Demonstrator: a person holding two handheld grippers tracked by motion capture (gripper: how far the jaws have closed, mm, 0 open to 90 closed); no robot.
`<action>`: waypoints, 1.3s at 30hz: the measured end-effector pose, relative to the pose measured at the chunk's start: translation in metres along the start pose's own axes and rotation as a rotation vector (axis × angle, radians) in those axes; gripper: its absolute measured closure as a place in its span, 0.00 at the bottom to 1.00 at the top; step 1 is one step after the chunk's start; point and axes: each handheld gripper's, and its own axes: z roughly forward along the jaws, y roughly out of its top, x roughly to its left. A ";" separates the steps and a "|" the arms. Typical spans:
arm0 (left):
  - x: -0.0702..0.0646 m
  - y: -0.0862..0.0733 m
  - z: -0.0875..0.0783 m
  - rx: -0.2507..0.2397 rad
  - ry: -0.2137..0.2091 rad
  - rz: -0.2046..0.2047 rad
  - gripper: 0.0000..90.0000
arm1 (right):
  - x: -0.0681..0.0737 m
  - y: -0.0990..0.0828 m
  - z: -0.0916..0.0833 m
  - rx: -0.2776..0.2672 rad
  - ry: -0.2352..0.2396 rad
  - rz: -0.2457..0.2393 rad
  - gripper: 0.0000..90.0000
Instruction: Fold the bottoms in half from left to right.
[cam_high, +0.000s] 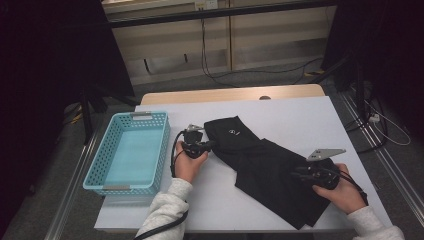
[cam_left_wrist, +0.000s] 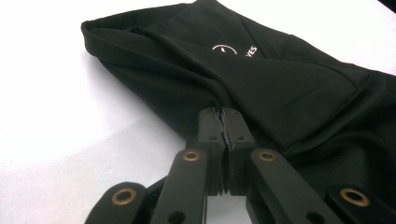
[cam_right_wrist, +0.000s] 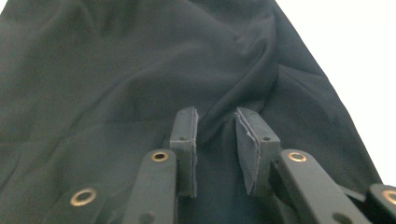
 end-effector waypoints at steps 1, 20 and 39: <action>0.000 0.000 0.000 0.001 0.000 0.000 0.97 | 0.000 0.000 -0.001 0.003 0.007 -0.003 0.94; -0.003 0.001 0.001 -0.003 -0.018 0.002 0.96 | -0.043 -0.011 -0.035 -0.016 -0.128 0.104 0.99; 0.010 0.000 -0.004 -0.053 0.018 -0.005 0.32 | -0.022 0.028 -0.001 -0.108 -0.091 0.036 0.48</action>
